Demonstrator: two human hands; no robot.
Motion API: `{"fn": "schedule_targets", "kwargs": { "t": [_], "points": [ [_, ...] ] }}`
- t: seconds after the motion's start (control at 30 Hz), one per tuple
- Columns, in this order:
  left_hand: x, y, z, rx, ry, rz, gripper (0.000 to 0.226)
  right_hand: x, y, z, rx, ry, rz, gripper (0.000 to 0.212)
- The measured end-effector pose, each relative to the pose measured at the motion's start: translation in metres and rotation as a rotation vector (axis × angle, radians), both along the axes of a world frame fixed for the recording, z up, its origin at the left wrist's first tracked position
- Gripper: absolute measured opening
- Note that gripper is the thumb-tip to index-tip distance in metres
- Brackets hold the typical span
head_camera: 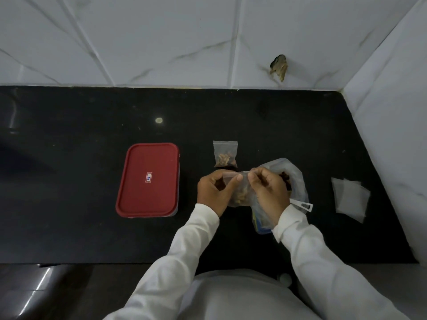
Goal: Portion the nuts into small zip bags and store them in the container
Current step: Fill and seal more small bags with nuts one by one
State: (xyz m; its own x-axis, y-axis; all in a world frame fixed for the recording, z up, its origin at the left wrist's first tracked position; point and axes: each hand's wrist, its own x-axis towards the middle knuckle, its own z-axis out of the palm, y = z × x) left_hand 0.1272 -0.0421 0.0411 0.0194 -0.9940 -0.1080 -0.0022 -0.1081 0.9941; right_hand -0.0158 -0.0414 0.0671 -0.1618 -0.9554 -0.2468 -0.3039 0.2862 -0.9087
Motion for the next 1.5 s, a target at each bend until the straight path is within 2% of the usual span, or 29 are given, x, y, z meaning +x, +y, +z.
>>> {"fn": "schedule_targets", "kwargs": {
  "t": [0.13, 0.23, 0.37, 0.53, 0.7, 0.8, 1.2, 1.27, 1.33, 1.43, 1.5],
  "points": [
    [-0.005, 0.001, 0.002, 0.012, -0.014, -0.005, 0.007, 0.005, -0.002, 0.002, 0.004, 0.188, 0.025, 0.015],
    [-0.007, 0.003, 0.004, 0.055, -0.02, 0.003, 0.007, 0.008, -0.001, 0.001, 0.001, 0.229, 0.042, 0.015],
    [-0.006, 0.003, 0.005, 0.087, -0.046, 0.074, 0.006, 0.007, 0.006, -0.002, -0.042, 0.055, -0.002, 0.007],
    [-0.008, 0.003, 0.007, 0.099, -0.123, 0.063, 0.004, 0.008, 0.009, -0.005, 0.05, -0.066, -0.075, 0.013],
    [-0.007, 0.003, 0.006, 0.335, 0.154, 0.115, 0.005, 0.012, 0.005, -0.003, 0.128, -0.187, -0.211, 0.006],
    [-0.004, 0.0, 0.001, 0.422, 0.253, 0.107, 0.011, 0.011, 0.003, -0.001, 0.152, -0.251, -0.254, 0.01],
    [0.003, -0.001, -0.005, 0.406, 0.283, 0.143, 0.014, 0.014, -0.006, -0.006, 0.201, -0.356, -0.339, 0.014],
    [0.006, -0.003, -0.005, 0.378, 0.257, 0.182, 0.009, 0.015, -0.007, -0.011, 0.191, -0.346, -0.313, 0.015],
    [0.005, -0.008, -0.005, 0.357, 0.227, 0.261, 0.015, 0.017, -0.008, -0.016, 0.168, -0.329, -0.28, 0.017],
    [0.004, -0.018, -0.007, 0.366, 0.21, 0.369, 0.023, 0.018, -0.01, -0.022, 0.1, -0.201, -0.191, 0.016],
    [0.004, -0.026, -0.009, 0.359, 0.162, 0.388, 0.018, 0.019, -0.015, -0.023, 0.064, -0.12, -0.127, 0.011]
  ]
}}
